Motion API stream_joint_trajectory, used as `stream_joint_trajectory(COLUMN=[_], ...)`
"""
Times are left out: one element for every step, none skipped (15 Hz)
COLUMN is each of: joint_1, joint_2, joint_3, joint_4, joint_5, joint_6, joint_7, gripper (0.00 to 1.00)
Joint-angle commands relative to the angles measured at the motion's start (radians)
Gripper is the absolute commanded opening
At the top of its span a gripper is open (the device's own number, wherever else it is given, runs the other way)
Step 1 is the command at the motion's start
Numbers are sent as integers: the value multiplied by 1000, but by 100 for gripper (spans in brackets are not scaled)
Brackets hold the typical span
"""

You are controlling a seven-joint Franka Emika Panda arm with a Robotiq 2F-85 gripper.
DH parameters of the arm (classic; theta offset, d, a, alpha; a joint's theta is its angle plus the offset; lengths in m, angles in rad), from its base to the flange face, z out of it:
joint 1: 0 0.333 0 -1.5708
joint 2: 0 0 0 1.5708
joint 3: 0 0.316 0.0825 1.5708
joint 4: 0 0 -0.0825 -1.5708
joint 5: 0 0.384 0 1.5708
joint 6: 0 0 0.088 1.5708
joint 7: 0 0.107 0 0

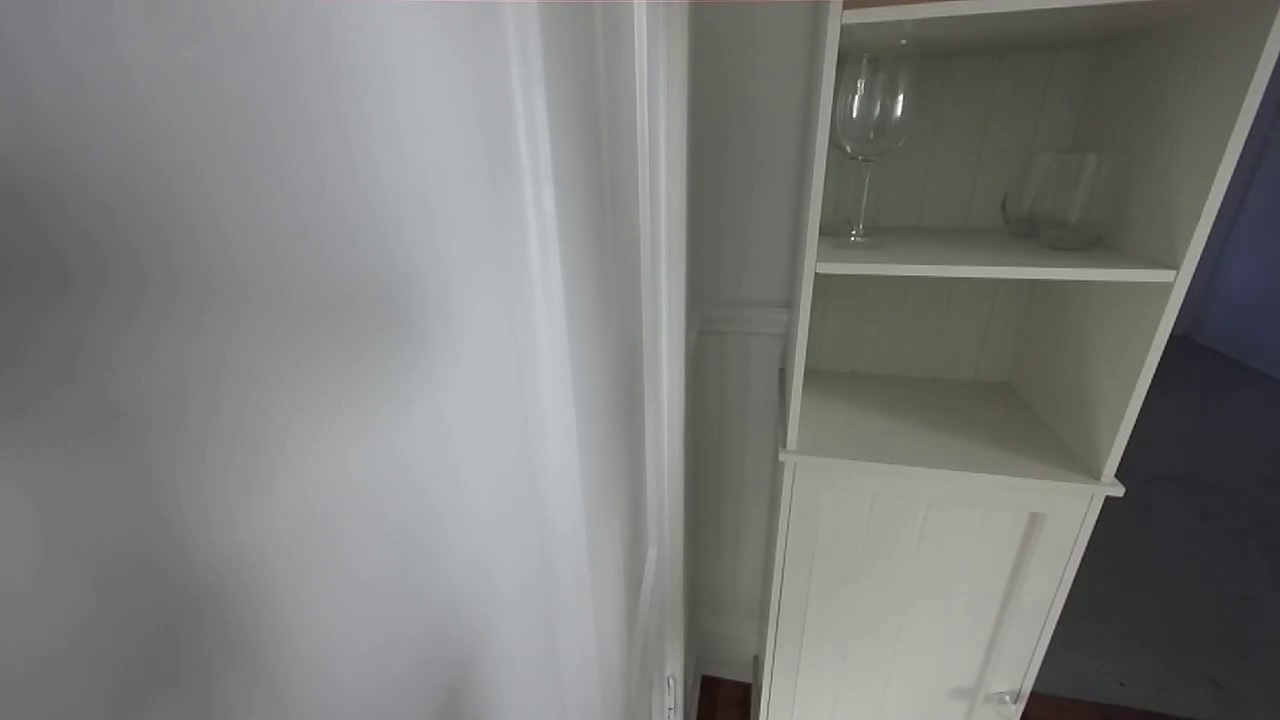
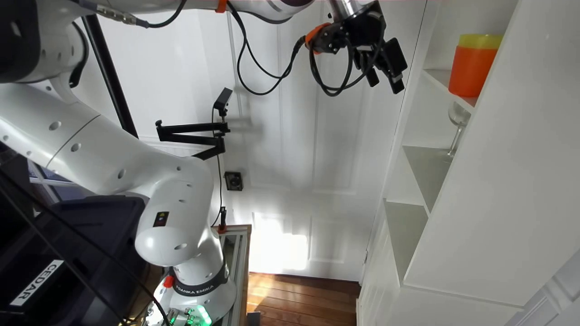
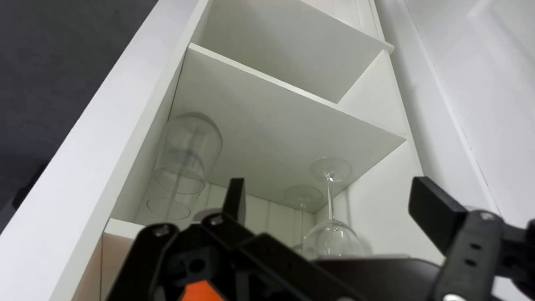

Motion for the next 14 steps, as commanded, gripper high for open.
stream_joint_trajectory(joint_1=[-23,-31,-41,-52,-63,-75,-82,-93,-99,-104,-108,-116,-120,-123], joint_2=[8,12,16,22,28,32,37,42,46,49,53,57,60,63], joint_3=[-6,-4,-1,2,5,9,9,13,14,16,17,20,21,23], joint_4=[-7,-6,-4,-3,-1,0,1,1,2,2,1,1,0,-1], joint_5=[-21,-24,-33,-44,-56,-71,-79,-92,-97,-103,-106,-109,-109,-108], joint_6=[74,94,114,130,144,158,167,178,187,195,205,216,227,238], joint_7=[19,23,25,28,35,43,49,59,67,74,82,98,112,124], gripper=[100,100,100,100,100,100,100,100,100,100,100,100,100,100])
